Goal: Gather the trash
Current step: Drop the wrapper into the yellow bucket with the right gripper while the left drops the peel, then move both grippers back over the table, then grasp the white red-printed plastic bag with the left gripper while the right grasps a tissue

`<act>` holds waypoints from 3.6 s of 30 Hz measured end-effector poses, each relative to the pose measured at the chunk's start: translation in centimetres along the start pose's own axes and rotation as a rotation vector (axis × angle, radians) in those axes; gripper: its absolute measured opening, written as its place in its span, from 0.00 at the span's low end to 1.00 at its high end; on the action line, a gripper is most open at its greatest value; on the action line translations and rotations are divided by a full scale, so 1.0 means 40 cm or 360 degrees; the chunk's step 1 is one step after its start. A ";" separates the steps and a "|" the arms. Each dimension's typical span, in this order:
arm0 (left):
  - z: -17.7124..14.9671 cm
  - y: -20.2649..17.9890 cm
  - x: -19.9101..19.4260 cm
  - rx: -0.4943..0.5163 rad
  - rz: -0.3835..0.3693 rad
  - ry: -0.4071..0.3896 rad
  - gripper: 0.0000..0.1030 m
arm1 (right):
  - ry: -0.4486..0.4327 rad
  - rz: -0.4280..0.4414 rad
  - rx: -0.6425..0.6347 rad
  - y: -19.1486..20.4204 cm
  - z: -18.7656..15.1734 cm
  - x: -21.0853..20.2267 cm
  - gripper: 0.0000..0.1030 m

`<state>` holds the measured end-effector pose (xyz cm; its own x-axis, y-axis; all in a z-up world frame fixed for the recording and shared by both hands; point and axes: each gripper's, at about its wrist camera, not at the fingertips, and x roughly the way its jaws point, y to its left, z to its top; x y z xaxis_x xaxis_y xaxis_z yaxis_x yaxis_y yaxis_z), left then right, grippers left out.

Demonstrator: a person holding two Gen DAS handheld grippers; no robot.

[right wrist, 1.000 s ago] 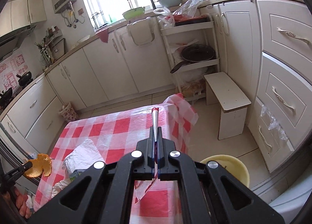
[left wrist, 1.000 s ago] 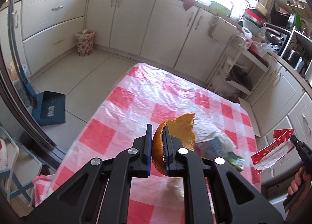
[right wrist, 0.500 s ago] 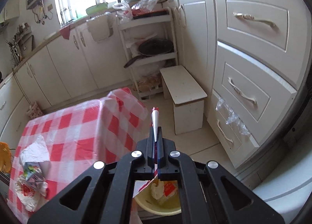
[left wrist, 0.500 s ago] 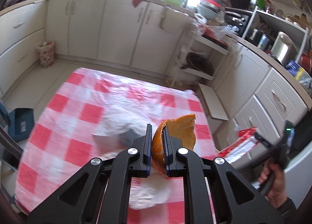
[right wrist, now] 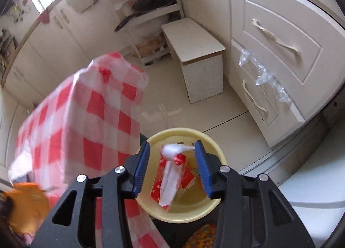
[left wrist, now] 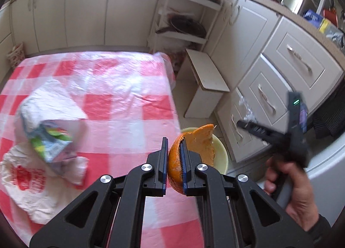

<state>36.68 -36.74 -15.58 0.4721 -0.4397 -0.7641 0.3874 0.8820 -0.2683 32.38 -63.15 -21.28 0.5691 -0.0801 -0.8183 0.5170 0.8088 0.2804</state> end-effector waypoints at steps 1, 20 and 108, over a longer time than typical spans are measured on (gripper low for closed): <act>-0.001 -0.023 0.033 0.0012 0.0002 0.0029 0.10 | -0.0040 0.0017 0.0031 -0.007 0.011 -0.023 0.46; 0.007 -0.183 0.266 0.0064 0.0038 0.0300 0.29 | -0.0345 0.0233 0.0224 -0.021 0.102 -0.192 0.56; -0.130 0.789 -0.287 -0.0520 0.0398 0.0128 0.17 | 0.0292 0.0717 -0.1374 0.705 -0.380 -0.101 0.13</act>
<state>39.37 -2.97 -18.33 0.4515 -0.2021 -0.8691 -0.0090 0.9729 -0.2309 34.93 -31.15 -17.69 0.4527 0.3718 -0.8104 -0.4082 0.8945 0.1824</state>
